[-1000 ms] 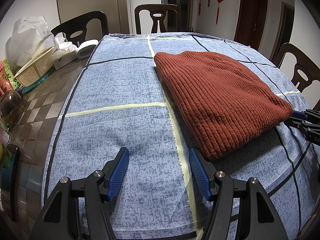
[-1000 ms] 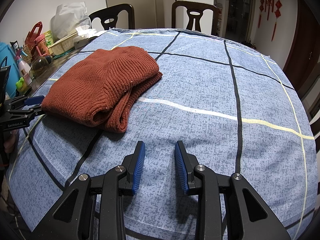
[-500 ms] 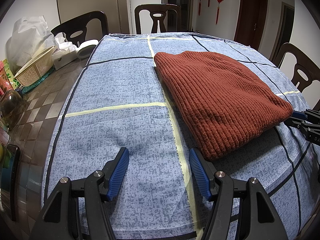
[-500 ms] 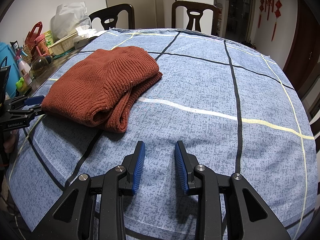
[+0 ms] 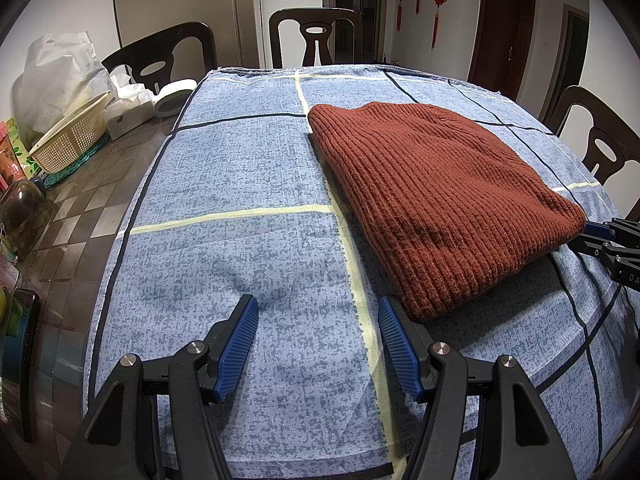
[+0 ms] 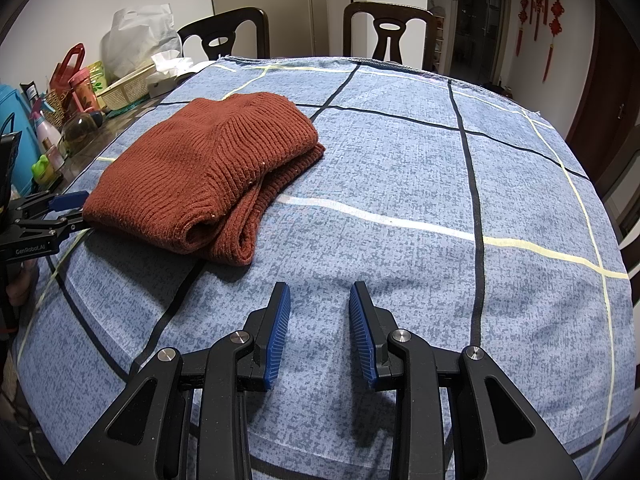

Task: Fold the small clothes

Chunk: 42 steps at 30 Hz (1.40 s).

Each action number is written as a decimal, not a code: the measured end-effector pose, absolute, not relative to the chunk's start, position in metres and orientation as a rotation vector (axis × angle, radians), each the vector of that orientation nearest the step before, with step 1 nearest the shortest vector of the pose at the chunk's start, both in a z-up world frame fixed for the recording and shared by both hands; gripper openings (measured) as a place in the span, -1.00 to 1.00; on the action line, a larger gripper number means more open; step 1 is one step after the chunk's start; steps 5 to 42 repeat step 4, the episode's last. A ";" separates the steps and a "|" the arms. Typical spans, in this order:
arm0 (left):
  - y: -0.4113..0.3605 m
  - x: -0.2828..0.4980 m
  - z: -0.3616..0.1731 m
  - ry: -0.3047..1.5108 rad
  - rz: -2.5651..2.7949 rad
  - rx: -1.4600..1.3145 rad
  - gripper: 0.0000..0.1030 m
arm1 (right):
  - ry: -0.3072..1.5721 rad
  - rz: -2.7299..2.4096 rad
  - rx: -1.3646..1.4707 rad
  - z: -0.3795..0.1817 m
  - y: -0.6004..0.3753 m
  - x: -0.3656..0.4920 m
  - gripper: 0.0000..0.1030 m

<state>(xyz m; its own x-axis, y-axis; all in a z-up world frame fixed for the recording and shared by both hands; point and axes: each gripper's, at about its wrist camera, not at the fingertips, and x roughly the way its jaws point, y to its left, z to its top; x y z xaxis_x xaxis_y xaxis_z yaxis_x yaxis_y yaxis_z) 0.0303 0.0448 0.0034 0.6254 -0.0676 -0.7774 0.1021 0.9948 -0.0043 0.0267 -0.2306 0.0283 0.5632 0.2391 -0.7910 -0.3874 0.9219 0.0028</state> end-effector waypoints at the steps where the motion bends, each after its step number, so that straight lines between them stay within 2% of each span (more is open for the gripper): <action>1: 0.045 0.030 0.004 0.890 -0.098 0.040 0.27 | 0.901 0.371 -0.179 0.028 -0.231 0.027 -0.38; 42: 0.045 0.030 0.003 0.890 -0.098 0.041 0.27 | 0.901 0.371 -0.179 0.028 -0.231 0.027 -0.38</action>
